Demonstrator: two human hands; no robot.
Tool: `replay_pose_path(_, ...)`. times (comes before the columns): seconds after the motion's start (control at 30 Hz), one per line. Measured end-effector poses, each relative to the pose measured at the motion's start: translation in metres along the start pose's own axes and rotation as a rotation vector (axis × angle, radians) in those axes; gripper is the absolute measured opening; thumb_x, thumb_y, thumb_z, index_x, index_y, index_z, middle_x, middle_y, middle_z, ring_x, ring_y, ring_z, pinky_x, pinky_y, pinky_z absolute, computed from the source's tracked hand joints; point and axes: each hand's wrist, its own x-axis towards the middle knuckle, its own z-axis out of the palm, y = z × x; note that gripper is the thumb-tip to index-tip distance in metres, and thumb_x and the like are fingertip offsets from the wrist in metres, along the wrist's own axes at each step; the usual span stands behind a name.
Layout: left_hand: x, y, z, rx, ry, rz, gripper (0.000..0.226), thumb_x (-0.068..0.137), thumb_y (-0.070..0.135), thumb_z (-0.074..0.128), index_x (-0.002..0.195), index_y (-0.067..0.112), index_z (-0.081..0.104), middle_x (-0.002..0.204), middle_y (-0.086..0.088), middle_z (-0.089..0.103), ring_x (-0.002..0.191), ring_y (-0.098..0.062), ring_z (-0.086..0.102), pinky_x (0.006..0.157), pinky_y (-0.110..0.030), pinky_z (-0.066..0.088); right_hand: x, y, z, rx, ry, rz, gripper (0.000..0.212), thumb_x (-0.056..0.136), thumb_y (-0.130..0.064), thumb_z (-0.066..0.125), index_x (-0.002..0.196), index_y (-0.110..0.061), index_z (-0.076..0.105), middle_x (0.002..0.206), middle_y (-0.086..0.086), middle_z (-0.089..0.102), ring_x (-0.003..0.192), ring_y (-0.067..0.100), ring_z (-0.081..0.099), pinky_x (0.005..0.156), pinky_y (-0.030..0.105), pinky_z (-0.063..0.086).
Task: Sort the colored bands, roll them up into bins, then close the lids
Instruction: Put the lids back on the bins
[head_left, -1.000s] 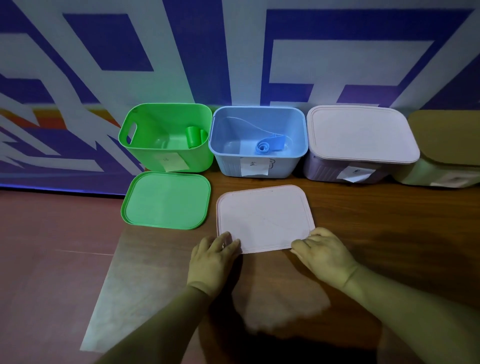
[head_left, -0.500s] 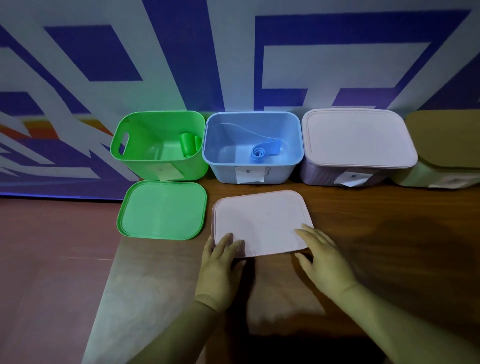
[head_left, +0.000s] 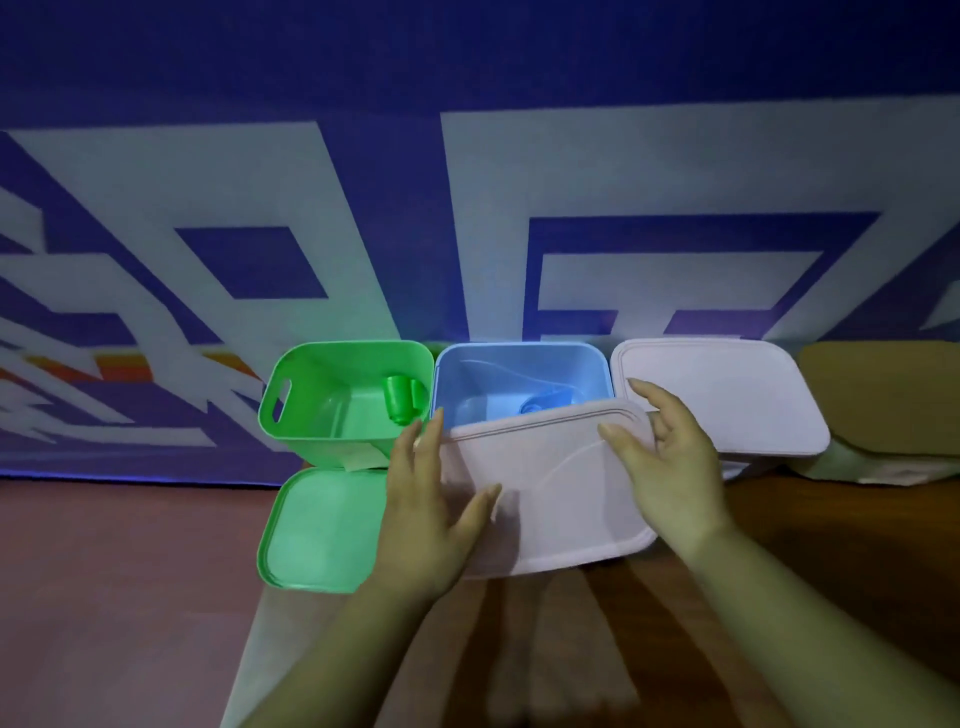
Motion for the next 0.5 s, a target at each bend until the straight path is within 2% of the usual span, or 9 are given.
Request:
replay_pose_path(0.07, 0.024, -0.004, 0.0, 0.056, -0.028, 0.026, 0.09, 0.079, 0.067, 0.057, 0.153, 0.039, 0.016, 0.162, -0.003, 0.006, 0.149, -0.023, 0.016, 0.118, -0.044, 0.03, 0.019, -0.006, 0.014, 0.004, 0.033, 0.022, 0.047, 0.088, -0.024, 0.073, 0.126, -0.042, 0.053, 0.109, -0.02, 0.065, 0.101, -0.002, 0.063, 0.071, 0.004, 0.046)
replay_pose_path(0.13, 0.048, -0.013, 0.0, 0.167, -0.077, 0.091, 0.093, 0.077, 0.074, 0.056, 0.154, 0.039, 0.016, 0.164, -0.007, 0.001, 0.149, -0.03, 0.014, 0.119, -0.048, 0.026, 0.04, -0.007, 0.025, 0.011, 0.061, 0.046, 0.043, 0.088, -0.025, 0.073, 0.12, -0.044, 0.053, 0.103, -0.017, 0.068, 0.094, 0.001, 0.065, 0.062, 0.002, 0.045)
replay_pose_path(0.2, 0.07, -0.024, 0.0, 0.28, -0.149, 0.151, 0.098, 0.075, 0.082, 0.052, 0.155, 0.039, 0.016, 0.164, -0.01, -0.003, 0.15, -0.032, 0.008, 0.12, -0.048, 0.018, 0.062, -0.007, 0.032, 0.034, 0.102, 0.075, 0.039, 0.087, -0.025, 0.074, 0.115, -0.043, 0.055, 0.103, -0.014, 0.069, 0.092, 0.004, 0.065, 0.062, 0.005, 0.046)
replay_pose_path(0.3, 0.094, -0.037, 0.004, 0.42, -0.262, 0.209, 0.102, 0.071, 0.092, 0.043, 0.154, 0.043, 0.012, 0.165, -0.007, -0.009, 0.151, -0.036, -0.001, 0.12, -0.052, 0.011, 0.09, -0.002, 0.041, 0.042, 0.177, 0.123, 0.041, 0.086, -0.027, 0.074, 0.123, -0.036, 0.058, 0.108, -0.009, 0.066, 0.094, 0.009, 0.062, 0.072, 0.019, 0.048)
replay_pose_path(0.43, 0.109, -0.053, 0.018, 0.566, -0.446, 0.207, 0.106, 0.067, 0.096, 0.036, 0.153, 0.048, -0.004, 0.165, -0.005, -0.017, 0.15, -0.042, -0.01, 0.121, -0.06, 0.006, 0.113, 0.011, 0.052, -0.02, 0.213, 0.145, 0.046, 0.087, -0.025, 0.072, 0.128, -0.034, 0.054, 0.104, -0.016, 0.061, 0.097, 0.01, 0.061, 0.085, 0.027, 0.05)
replay_pose_path(0.5, 0.112, -0.062, 0.024, 0.603, -0.467, 0.217, 0.109, 0.065, 0.096, 0.037, 0.151, 0.05, -0.009, 0.164, -0.004, -0.018, 0.15, -0.042, -0.01, 0.12, -0.061, 0.006, 0.117, 0.02, 0.056, -0.112, 0.211, 0.127, 0.05, 0.085, -0.024, 0.073, 0.13, -0.032, 0.051, 0.117, -0.011, 0.057, 0.108, 0.014, 0.058, 0.094, 0.03, 0.049)
